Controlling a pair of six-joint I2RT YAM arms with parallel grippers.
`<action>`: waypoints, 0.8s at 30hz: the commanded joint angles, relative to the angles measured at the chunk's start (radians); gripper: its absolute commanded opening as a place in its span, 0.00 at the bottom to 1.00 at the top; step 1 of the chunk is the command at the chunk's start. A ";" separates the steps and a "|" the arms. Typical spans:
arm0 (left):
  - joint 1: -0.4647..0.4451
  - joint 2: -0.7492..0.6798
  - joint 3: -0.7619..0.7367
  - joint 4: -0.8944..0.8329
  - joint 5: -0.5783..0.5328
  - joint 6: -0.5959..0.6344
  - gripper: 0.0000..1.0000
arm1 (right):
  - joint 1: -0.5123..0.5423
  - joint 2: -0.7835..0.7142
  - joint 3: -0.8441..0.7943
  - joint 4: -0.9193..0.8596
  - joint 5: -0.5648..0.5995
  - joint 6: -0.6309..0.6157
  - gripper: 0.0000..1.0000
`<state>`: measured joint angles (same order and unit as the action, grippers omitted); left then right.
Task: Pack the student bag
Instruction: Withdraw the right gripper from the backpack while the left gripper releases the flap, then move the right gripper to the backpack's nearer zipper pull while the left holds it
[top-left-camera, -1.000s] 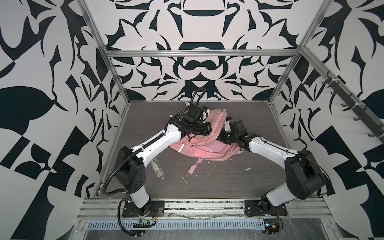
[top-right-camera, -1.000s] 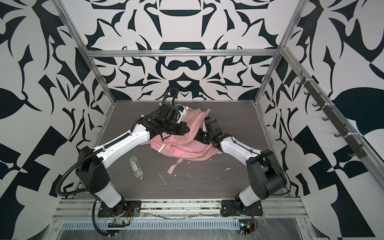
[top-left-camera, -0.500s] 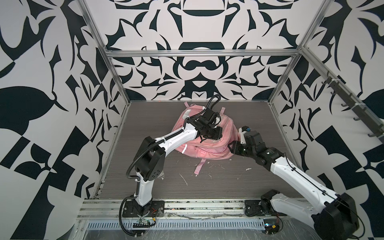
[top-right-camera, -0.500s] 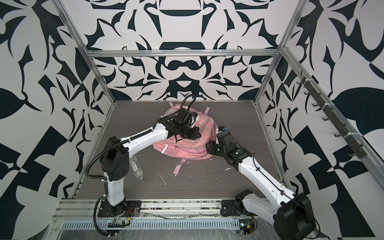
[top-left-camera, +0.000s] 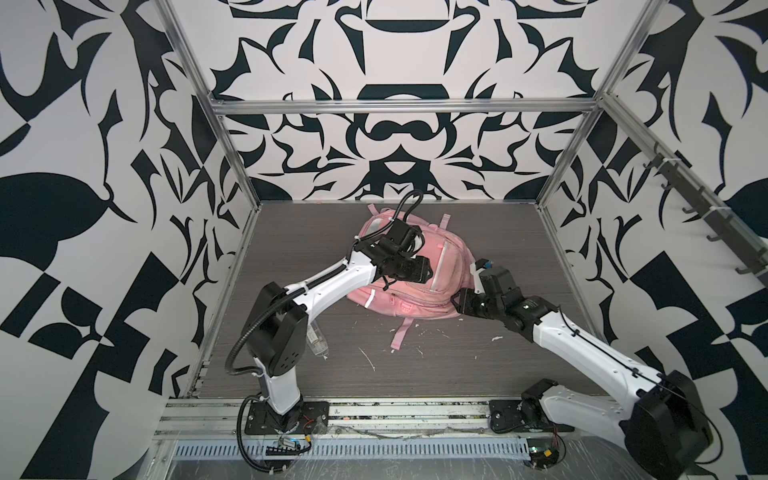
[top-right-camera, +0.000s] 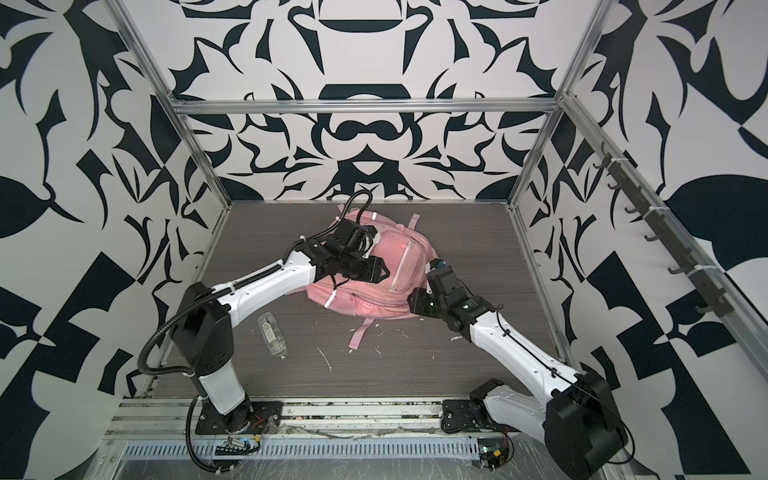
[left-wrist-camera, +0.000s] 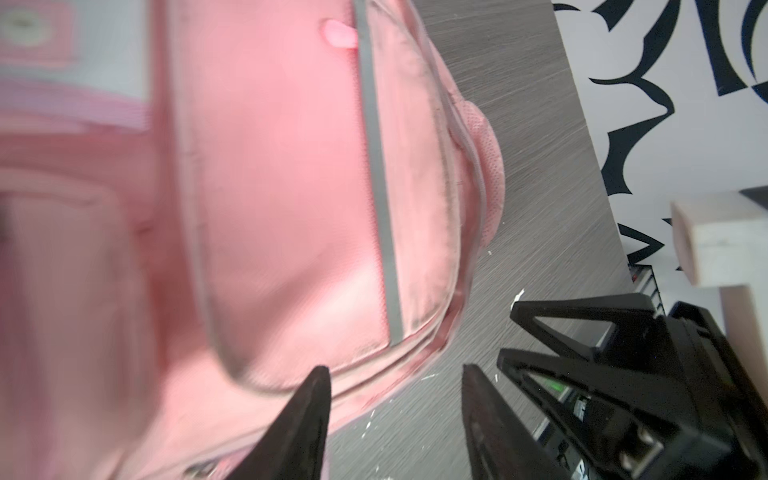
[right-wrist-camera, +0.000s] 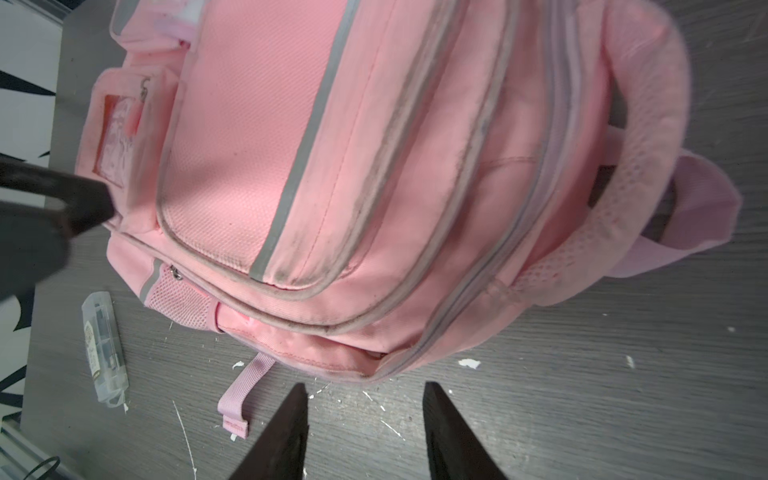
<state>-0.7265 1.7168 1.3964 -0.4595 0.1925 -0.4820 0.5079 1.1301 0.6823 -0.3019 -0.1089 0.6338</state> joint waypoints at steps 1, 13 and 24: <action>0.055 -0.093 -0.115 0.051 0.000 -0.040 0.54 | 0.049 0.032 0.037 0.078 0.008 0.029 0.48; 0.219 -0.313 -0.494 0.261 0.077 -0.289 0.53 | 0.281 0.272 0.215 0.096 0.167 0.020 0.45; 0.318 -0.308 -0.650 0.434 0.182 -0.439 0.53 | 0.408 0.441 0.366 0.067 0.263 0.040 0.41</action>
<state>-0.4267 1.3991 0.7666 -0.1081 0.3229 -0.8589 0.8986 1.5581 0.9920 -0.2234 0.1043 0.6563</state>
